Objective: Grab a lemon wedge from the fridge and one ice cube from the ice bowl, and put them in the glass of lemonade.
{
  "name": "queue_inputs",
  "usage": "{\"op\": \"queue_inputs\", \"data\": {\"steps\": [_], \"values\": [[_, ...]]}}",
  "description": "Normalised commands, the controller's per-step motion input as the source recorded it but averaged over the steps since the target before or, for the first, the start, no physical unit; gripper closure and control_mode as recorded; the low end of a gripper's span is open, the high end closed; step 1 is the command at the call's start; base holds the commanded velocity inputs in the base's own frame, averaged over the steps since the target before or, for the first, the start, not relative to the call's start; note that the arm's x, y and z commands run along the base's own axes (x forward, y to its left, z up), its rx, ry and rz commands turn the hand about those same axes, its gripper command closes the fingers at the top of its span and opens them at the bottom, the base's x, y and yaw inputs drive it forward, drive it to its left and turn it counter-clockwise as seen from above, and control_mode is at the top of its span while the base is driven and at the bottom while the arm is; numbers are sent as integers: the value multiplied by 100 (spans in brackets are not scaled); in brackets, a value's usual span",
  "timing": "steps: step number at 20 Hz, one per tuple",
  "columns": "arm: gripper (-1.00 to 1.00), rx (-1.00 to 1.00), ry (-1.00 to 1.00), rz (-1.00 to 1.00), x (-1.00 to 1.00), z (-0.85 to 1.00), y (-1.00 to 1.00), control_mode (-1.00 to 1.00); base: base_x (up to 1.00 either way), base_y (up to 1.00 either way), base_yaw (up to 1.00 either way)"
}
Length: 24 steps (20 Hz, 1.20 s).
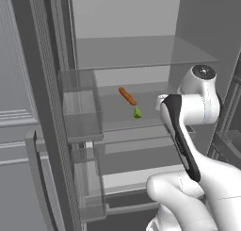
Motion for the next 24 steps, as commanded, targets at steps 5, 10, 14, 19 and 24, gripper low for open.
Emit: {"op": "queue_inputs", "data": {"steps": [5,10,14,19,24], "values": [[-100,0,0,0,0,0,0,100,7,20,7],[-100,0,0,0,0,0,0,100,-21,30,5],[-100,0,0,0,0,0,0,100,0,22,5],[-100,0,0,0,14,0,2,-100,12,9,1],[-100,0,4,3,38,0,14,-100,0,0,0]]}}
